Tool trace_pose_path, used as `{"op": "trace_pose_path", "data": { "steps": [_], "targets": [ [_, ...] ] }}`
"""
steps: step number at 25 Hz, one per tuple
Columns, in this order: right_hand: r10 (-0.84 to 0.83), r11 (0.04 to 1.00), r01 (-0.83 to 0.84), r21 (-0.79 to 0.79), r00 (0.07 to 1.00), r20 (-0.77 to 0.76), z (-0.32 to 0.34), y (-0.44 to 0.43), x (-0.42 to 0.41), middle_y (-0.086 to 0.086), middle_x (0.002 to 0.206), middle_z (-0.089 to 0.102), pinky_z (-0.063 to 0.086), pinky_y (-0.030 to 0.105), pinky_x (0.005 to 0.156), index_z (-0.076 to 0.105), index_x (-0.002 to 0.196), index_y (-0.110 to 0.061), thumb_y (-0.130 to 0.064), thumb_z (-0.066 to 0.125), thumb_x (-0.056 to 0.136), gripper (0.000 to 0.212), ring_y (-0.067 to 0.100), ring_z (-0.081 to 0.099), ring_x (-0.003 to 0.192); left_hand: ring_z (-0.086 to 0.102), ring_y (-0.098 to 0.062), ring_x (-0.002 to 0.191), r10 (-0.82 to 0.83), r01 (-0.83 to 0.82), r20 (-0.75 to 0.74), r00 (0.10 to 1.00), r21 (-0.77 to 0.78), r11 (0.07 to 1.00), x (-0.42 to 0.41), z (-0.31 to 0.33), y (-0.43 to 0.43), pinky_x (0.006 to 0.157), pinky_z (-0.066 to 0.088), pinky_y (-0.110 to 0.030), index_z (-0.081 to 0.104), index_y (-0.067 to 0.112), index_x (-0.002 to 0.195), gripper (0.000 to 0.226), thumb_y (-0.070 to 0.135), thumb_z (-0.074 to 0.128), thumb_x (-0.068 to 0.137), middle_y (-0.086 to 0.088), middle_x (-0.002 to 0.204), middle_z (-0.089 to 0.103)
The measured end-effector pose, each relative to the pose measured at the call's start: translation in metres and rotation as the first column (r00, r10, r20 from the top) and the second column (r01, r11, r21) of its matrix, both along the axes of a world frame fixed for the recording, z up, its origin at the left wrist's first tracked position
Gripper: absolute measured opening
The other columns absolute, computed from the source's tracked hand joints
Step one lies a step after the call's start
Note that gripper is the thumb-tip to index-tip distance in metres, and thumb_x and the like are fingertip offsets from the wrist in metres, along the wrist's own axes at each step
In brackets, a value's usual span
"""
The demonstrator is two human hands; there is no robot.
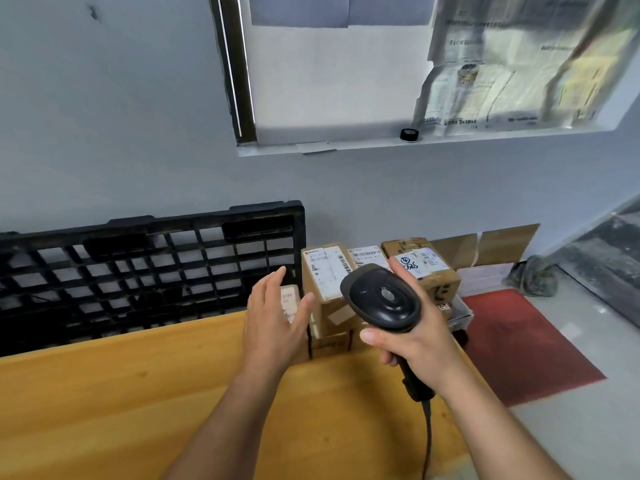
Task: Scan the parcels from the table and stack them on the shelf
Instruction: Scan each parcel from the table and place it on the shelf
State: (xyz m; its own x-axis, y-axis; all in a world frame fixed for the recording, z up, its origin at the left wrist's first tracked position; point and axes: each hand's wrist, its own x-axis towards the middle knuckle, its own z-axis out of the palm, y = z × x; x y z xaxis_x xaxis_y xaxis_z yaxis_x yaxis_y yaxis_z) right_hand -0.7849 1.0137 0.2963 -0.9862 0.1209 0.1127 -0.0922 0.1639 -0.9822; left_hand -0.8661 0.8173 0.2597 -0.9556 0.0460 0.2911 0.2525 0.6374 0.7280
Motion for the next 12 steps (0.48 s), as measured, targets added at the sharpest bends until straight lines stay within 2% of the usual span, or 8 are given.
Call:
{"op": "trace_pose_path", "data": {
  "steps": [2,6,8,10,11,12],
  "targets": [
    [0.01,1.0,-0.01,0.019,1.0,0.02,-0.006,0.031,-0.019,0.006,0.11,0.068,0.052,0.034,0.051,0.032,0.133,-0.062,-0.007,0.087,0.068,0.102,0.028,0.059,0.051,0.031,-0.013,0.136,0.016,-0.017,0.069,0.997,0.009,1.0,-0.013,-0.002,0.028,0.11,0.035,-0.037,0.029,0.025,0.149,0.064,0.048,0.051,0.093,0.003,0.151,0.03],
    [0.092,0.995,-0.095,0.04,0.993,0.074,-0.02,0.071,-0.052,0.006,0.108,0.069,0.053,0.034,0.051,0.029,0.134,-0.063,-0.005,0.084,0.072,0.101,0.029,0.061,0.052,0.03,-0.014,0.137,0.082,-0.079,0.18,0.98,-0.02,0.997,-0.03,-0.004,0.065,0.104,0.029,-0.028,0.024,0.021,0.151,0.062,0.045,0.045,0.098,0.0,0.152,0.029],
    [0.137,0.99,-0.14,0.031,0.986,0.095,-0.026,0.077,-0.065,0.004,0.113,0.069,0.053,0.035,0.051,0.029,0.13,-0.066,-0.006,0.085,0.071,0.1,0.03,0.062,0.053,0.029,-0.017,0.14,0.106,-0.114,0.28,0.954,0.013,0.993,-0.037,-0.011,0.072,0.109,0.031,-0.035,0.024,0.018,0.151,0.062,0.047,0.041,0.099,-0.001,0.154,0.029],
    [0.181,0.983,-0.183,0.004,0.977,0.115,-0.034,0.078,-0.079,0.004,0.116,0.068,0.052,0.035,0.05,0.03,0.127,-0.068,-0.007,0.085,0.072,0.099,0.03,0.061,0.052,0.035,-0.023,0.136,0.102,-0.146,0.389,0.915,0.086,0.986,-0.045,-0.021,0.074,0.106,0.035,-0.037,0.033,0.016,0.146,0.063,0.055,0.038,0.097,-0.001,0.145,0.04],
    [0.201,0.979,-0.201,-0.01,0.972,0.123,-0.037,0.077,-0.085,0.004,0.117,0.068,0.051,0.035,0.049,0.029,0.127,-0.068,-0.007,0.085,0.072,0.099,0.03,0.061,0.052,0.041,-0.024,0.131,0.079,-0.146,0.428,0.9,0.127,0.981,-0.046,-0.024,0.073,0.101,0.036,-0.034,0.039,0.019,0.141,0.065,0.063,0.036,0.094,0.004,0.133,0.045],
    [0.219,0.976,-0.219,-0.019,0.967,0.133,-0.041,0.075,-0.09,0.003,0.117,0.068,0.051,0.035,0.049,0.029,0.128,-0.067,-0.008,0.085,0.072,0.099,0.03,0.06,0.052,0.046,-0.022,0.125,0.05,-0.135,0.45,0.892,0.158,0.978,-0.046,-0.028,0.073,0.098,0.038,-0.032,0.042,0.022,0.139,0.065,0.066,0.034,0.092,0.002,0.131,0.05]
  ]
}}
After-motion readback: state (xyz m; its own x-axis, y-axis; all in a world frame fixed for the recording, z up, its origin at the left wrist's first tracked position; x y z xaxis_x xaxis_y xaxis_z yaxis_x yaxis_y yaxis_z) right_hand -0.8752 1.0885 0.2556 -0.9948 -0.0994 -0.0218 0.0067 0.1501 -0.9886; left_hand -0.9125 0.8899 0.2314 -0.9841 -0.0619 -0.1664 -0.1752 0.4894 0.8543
